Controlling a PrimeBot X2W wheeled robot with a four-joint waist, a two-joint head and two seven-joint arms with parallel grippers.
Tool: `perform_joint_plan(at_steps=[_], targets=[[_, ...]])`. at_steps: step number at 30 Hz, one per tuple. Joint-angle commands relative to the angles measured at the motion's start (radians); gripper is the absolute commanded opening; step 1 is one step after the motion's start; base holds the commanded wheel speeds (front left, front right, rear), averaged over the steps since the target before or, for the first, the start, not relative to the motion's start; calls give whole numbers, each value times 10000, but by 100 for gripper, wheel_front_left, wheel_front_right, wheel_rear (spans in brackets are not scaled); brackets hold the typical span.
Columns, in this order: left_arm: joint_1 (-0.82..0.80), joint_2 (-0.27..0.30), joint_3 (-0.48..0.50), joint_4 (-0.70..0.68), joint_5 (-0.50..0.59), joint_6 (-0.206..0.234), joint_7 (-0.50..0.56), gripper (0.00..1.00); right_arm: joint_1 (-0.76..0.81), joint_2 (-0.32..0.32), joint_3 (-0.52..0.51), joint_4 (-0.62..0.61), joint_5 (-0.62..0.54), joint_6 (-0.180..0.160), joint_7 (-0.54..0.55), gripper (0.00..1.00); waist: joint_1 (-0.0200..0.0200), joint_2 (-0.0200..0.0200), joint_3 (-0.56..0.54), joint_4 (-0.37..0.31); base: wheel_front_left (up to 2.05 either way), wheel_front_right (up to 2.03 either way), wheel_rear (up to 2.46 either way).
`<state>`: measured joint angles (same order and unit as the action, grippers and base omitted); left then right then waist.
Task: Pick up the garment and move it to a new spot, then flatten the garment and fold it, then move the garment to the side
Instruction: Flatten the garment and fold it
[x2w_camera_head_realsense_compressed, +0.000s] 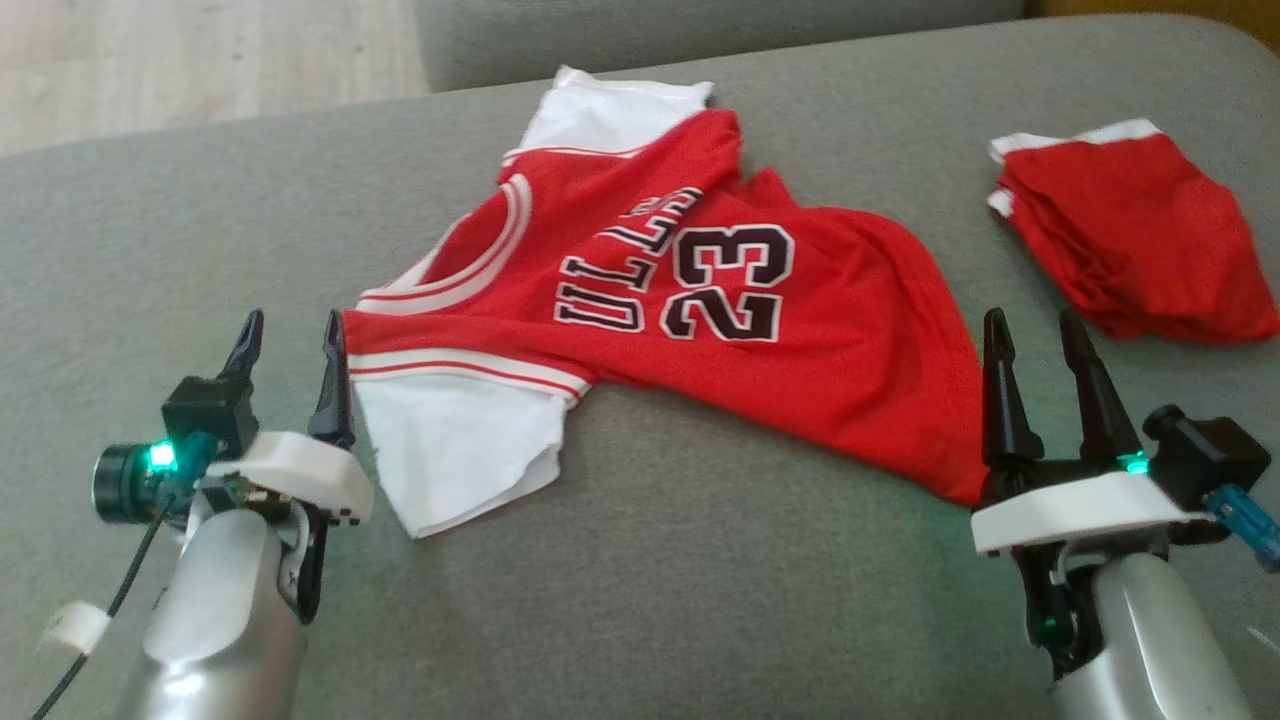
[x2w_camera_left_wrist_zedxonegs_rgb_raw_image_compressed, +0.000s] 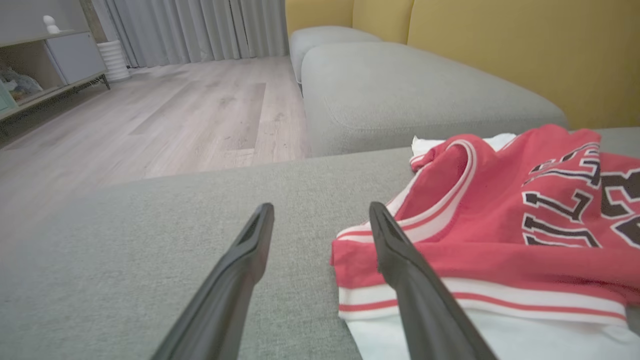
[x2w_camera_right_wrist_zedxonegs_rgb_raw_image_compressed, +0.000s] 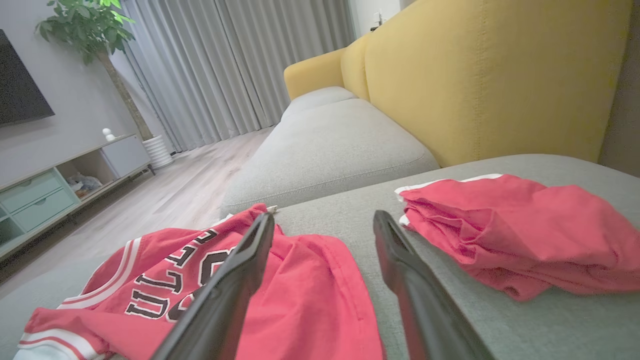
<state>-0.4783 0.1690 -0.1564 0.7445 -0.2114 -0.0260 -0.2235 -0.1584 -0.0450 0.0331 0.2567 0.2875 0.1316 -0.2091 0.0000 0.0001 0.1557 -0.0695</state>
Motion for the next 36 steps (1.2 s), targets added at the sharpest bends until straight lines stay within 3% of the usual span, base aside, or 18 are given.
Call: perform_joint_plan(at_steps=[1, 9, 15, 20, 23, 29, 36], targets=[[-60, 233, 335, -466, -42, 64, -164, 100, -85, -53, 217, -262, -85, -9, 14, 100, 0, -1, -121, 202, 0, 0, 0], [1474, -353, 75, -2781, -41, 275, -350, 100, -204, -53, -147, -195, -427, -9, 337, 100, 0, -1, -190, 1108, 0, 0, 0], [2063, -624, -419, -3799, 29, 289, -232, 100, -1598, -53, -1018, 248, -1608, -9, 1888, 100, 0, -1, 254, 1917, 0, 0, 0], [2068, -803, -593, -4033, -106, 344, -171, 100, -2914, -101, -1406, 1145, -2675, -9, 3204, 100, 0, -1, 651, 2408, 0, 0, 0], [1943, -953, -853, -4140, -262, 313, -173, 100, -4222, -403, -1637, 2397, -3331, -9, 4312, 100, 0, -1, 1071, 2830, 0, 0, 0], [1686, -1061, -1220, -4100, -367, 272, -207, 100, -5349, -1053, -1608, 3993, -3633, -9, 5115, 100, 0, -1, 1483, 3288, 0, 0, 0], [1474, -1123, -1492, -3913, -512, 327, -278, 100, -6177, -1708, -951, 5534, -3501, -9, 5194, 100, 0, -1, 1704, 3574, 0, 0, 0]])
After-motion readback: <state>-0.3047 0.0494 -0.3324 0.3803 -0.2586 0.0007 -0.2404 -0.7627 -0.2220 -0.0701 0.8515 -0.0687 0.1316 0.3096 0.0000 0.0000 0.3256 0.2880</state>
